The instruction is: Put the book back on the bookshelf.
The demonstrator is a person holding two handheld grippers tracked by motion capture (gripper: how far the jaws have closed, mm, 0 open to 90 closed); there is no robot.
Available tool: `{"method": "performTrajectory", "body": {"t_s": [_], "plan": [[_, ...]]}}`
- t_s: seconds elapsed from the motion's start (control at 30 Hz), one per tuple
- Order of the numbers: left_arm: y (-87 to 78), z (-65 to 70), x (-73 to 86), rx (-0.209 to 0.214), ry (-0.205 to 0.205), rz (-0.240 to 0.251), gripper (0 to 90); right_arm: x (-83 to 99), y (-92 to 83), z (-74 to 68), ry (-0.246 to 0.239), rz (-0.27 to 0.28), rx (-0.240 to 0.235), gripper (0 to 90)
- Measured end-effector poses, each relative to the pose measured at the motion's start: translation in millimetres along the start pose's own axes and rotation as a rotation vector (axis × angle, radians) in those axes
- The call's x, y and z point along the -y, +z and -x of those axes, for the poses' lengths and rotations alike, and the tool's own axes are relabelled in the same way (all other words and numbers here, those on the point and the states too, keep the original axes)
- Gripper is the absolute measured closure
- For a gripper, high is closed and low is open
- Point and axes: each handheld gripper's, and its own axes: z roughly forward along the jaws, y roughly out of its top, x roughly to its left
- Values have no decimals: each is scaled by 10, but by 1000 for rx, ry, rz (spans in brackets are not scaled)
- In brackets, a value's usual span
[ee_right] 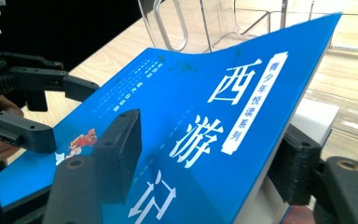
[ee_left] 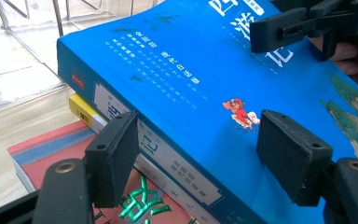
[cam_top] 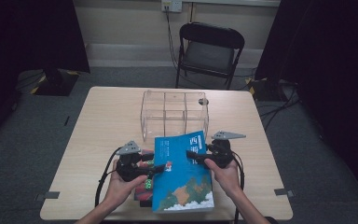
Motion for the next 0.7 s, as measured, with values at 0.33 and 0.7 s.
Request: {"method": "performTrajectory", "body": {"t_s": [0.33,0.7], "plan": [[3,-3,6,5,-21,4,298,79,-191,-104,13,-58,-58,435],[21,-15,-9,9,-35,-6,277,44,-166,-91,7,-85,-97,437]]}}
